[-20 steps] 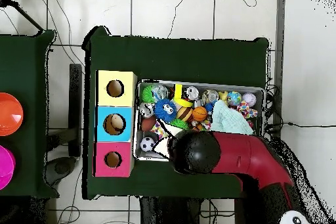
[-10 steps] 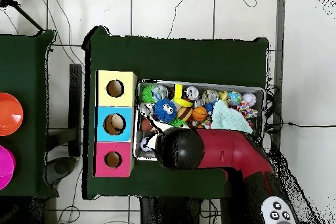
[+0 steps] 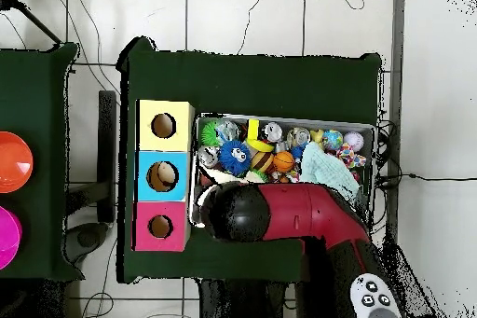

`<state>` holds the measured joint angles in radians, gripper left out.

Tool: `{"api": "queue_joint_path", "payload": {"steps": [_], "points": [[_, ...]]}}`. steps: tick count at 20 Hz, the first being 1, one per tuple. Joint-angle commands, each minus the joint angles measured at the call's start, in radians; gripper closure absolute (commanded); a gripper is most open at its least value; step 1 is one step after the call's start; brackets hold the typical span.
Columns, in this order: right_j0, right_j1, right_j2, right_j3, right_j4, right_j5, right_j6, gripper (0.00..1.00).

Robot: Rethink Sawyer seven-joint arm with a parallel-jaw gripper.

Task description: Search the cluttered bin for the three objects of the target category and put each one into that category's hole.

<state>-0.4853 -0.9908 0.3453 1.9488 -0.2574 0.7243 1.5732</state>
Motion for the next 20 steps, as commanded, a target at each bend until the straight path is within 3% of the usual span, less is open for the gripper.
{"api": "queue_joint_path", "payload": {"steps": [1, 12, 20], "points": [[0.002, 0.002, 0.009, 0.052, 0.020, -0.083, 0.103, 0.00], [-0.024, 0.015, 0.005, 0.074, 0.026, -0.093, 0.084, 0.00], [-0.094, 0.029, 0.019, 0.052, 0.003, -0.064, 0.000, 0.00]]}}
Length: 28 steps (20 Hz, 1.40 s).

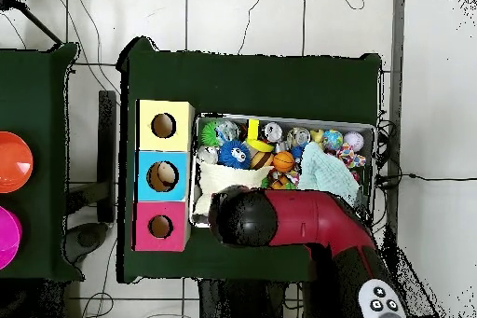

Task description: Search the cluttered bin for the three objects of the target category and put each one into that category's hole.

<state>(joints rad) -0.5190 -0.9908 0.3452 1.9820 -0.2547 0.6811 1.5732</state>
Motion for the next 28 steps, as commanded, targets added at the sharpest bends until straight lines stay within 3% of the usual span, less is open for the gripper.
{"api": "queue_joint_path", "payload": {"steps": [1, 10, 28], "points": [[-0.070, 0.034, 0.024, 0.007, -0.003, -0.008, -0.015, 0.00], [-0.141, 0.111, 0.076, -0.088, -0.038, 0.077, -0.117, 0.00], [-0.154, 0.173, 0.109, -0.211, -0.081, 0.144, -0.176, 0.00]]}}
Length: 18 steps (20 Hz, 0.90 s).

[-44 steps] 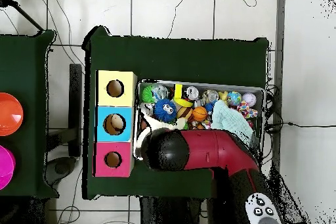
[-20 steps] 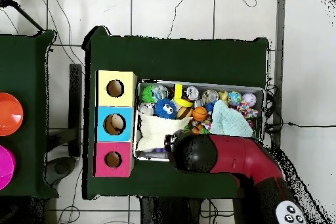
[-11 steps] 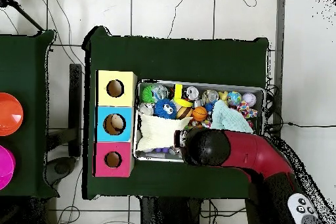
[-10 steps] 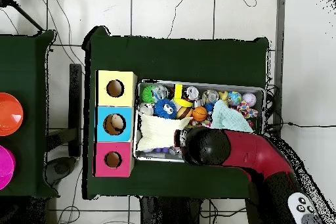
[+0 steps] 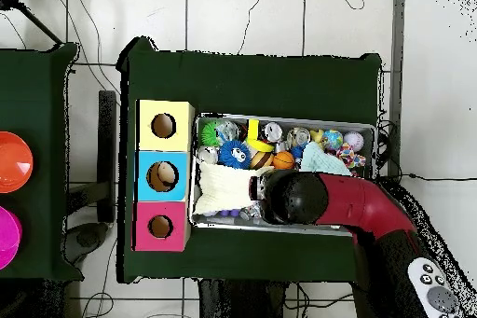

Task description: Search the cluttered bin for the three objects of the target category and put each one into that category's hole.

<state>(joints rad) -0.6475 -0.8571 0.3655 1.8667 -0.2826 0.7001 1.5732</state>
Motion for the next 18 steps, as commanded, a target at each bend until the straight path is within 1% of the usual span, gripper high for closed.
{"api": "queue_joint_path", "payload": {"steps": [1, 5, 8, 14, 18], "points": [[-0.029, 0.040, 0.091, -0.099, -0.054, 0.134, -0.180, 0.00], [-0.052, 0.064, 0.110, -0.125, -0.059, 0.168, -0.214, 0.00], [-0.074, 0.090, 0.119, -0.131, -0.072, 0.169, -0.231, 0.00], [-0.126, 0.097, 0.140, -0.138, -0.097, 0.194, -0.265, 0.00], [-0.157, 0.134, 0.152, -0.165, -0.119, 0.213, -0.292, 0.00]]}}
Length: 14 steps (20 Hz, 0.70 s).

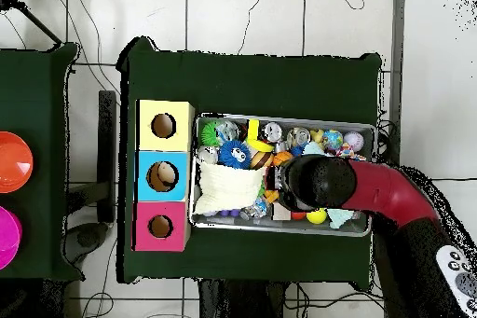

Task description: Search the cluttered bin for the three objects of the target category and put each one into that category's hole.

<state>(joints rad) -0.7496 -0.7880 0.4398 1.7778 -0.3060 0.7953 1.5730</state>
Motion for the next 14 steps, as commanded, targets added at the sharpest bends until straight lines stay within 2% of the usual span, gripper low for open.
{"api": "queue_joint_path", "payload": {"steps": [1, 7, 14], "points": [[-0.064, 0.072, 0.084, -0.083, -0.103, 0.120, -0.300, 0.00], [-0.094, 0.108, 0.115, -0.140, -0.159, 0.148, -0.345, 0.00], [-0.120, 0.118, 0.156, -0.196, -0.200, 0.216, -0.398, 0.00]]}}
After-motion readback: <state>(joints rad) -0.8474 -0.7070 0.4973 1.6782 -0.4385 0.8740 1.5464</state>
